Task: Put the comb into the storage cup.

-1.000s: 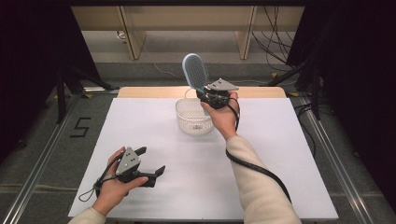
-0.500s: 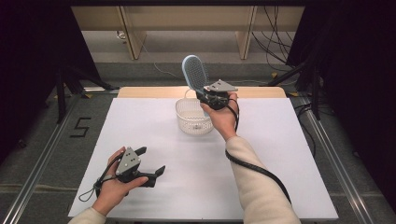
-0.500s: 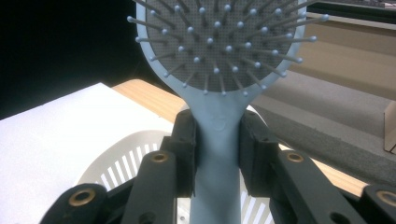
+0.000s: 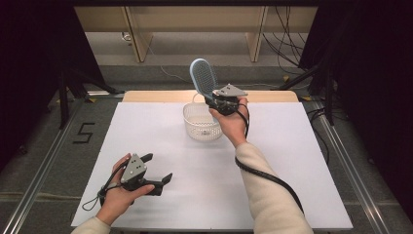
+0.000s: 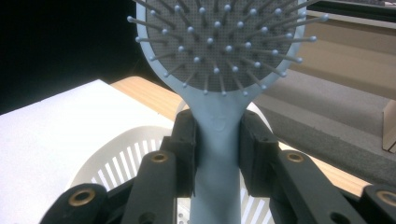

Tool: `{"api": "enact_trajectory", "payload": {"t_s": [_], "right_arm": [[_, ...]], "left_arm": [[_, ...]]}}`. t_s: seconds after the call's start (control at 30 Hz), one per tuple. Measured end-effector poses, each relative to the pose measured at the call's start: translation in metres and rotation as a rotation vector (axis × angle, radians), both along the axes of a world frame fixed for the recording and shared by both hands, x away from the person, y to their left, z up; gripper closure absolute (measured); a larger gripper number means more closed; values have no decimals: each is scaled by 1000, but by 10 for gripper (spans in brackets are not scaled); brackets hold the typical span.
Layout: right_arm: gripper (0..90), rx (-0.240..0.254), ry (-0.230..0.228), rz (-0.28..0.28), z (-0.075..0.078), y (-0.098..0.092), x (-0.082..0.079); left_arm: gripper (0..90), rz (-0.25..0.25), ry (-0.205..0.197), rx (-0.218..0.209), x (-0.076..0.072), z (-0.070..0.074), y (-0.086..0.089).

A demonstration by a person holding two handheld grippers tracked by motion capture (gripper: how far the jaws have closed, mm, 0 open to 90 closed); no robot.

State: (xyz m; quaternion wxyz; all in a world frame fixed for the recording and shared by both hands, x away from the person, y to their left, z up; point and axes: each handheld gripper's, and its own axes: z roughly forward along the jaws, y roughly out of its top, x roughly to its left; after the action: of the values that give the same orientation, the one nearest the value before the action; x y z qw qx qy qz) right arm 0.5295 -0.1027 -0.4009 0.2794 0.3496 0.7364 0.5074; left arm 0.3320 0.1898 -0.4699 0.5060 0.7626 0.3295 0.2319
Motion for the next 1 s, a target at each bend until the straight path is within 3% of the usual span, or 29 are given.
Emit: {"api": "enact_trajectory", "payload": {"t_s": [1.0], "right_arm": [[701,-26,13,21,-6,2,1]], "left_arm": [[35,0,0,-1,0,0,0]]}}
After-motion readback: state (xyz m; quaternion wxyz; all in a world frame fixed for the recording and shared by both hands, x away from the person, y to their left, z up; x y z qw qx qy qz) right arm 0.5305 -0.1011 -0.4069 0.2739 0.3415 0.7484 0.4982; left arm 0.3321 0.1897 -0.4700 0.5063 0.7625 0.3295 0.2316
